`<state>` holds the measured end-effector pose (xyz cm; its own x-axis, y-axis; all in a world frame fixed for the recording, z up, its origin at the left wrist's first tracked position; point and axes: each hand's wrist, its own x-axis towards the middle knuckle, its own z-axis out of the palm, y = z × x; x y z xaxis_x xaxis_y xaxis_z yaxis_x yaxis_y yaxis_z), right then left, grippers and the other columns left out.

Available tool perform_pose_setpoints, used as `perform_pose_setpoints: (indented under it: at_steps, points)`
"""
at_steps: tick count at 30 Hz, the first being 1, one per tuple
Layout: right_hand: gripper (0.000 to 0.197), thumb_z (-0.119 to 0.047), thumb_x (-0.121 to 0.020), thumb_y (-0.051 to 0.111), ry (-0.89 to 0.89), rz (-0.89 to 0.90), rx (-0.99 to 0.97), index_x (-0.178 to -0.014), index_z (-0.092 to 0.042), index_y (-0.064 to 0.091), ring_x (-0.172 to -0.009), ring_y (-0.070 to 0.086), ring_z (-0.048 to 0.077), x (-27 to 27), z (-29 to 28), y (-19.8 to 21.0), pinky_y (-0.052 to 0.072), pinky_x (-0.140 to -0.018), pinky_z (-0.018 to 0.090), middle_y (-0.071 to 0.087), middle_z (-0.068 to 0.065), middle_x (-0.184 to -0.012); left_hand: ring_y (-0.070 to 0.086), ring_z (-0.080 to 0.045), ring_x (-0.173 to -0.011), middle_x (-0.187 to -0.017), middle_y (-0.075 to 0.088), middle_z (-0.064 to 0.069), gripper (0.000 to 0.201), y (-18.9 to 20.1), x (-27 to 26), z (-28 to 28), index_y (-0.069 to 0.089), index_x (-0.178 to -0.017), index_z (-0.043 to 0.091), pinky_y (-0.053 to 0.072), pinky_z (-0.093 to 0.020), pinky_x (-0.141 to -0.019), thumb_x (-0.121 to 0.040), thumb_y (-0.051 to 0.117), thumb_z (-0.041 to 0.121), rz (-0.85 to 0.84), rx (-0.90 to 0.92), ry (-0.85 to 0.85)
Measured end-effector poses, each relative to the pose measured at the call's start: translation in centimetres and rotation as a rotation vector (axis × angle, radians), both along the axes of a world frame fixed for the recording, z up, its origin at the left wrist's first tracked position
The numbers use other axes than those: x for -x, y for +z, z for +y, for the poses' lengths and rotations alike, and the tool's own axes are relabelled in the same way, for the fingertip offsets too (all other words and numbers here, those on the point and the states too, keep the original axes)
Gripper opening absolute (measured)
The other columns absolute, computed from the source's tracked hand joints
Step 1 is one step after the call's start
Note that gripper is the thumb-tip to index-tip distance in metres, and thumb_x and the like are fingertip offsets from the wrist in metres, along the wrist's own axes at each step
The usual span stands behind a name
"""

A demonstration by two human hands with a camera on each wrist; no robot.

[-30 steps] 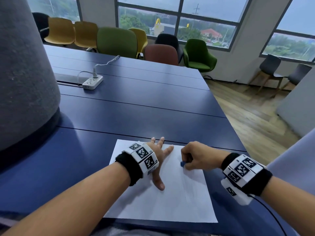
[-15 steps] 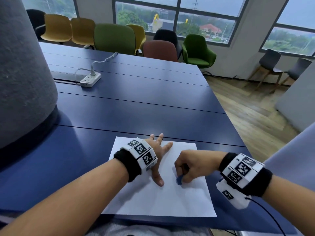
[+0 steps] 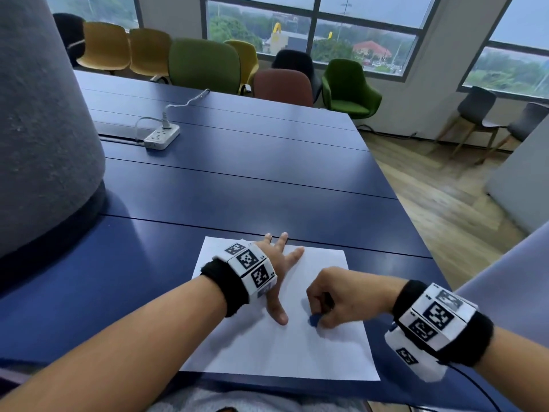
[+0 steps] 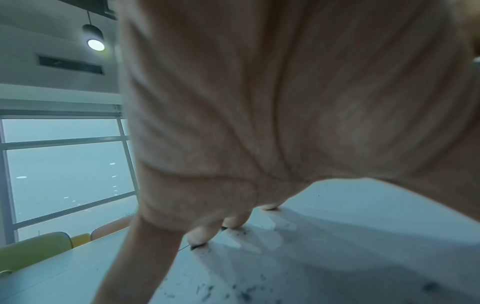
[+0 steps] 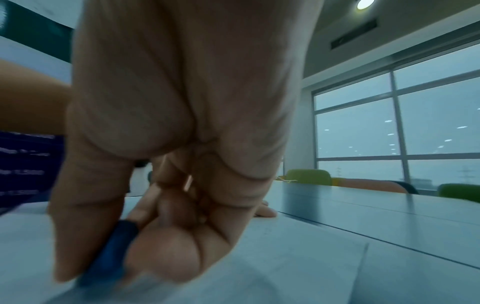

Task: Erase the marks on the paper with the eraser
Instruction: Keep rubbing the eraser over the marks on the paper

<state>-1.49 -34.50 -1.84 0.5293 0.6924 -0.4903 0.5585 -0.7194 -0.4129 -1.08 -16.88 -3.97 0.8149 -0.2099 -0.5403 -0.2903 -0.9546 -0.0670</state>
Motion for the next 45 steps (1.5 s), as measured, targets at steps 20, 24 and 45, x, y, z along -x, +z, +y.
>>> perform_pose_setpoints:
  at_steps: [20, 24, 45]
  points:
    - [0.013, -0.023, -0.081, 0.074, 0.1, 0.043, 0.003, -0.073, -0.019, 0.066, -0.054, 0.058, 0.018, 2.0, 0.7, 0.4, 0.051, -0.055, 0.028, 0.063, -0.004, -0.064, -0.014, -0.037, -0.147, -0.159, -0.026, -0.006, 0.149, 0.2, 0.1, -0.1, -0.022, -0.151, 0.035, 0.019, -0.06, -0.115, -0.05, 0.082, 0.071, 0.003, 0.0, -0.001]
    - [0.014, -0.024, -0.08, 0.076, -0.058, -0.008, -0.029, -0.073, -0.015, 0.066, -0.052, 0.059, 0.015, 0.2, 0.2, 0.4, 0.052, -0.053, 0.026, 0.062, -0.006, -0.062, -0.014, -0.036, -0.147, -0.159, -0.027, -0.006, 0.149, 0.1, 0.0, 0.1, -0.023, -0.15, 0.035, 0.019, -0.058, -0.115, -0.05, 0.082, 0.07, 0.009, 0.009, -0.001]
    - [0.011, -0.016, -0.078, 0.076, -0.011, 0.159, 0.073, -0.078, -0.016, 0.066, -0.051, 0.055, 0.012, 0.9, -1.0, 0.3, 0.048, -0.052, 0.024, 0.06, -0.007, -0.061, -0.014, -0.036, -0.147, -0.159, -0.028, -0.007, 0.149, 0.1, 0.0, -0.2, -0.023, -0.151, 0.034, 0.021, -0.058, -0.114, -0.051, 0.083, 0.069, 0.003, -0.016, -0.002]
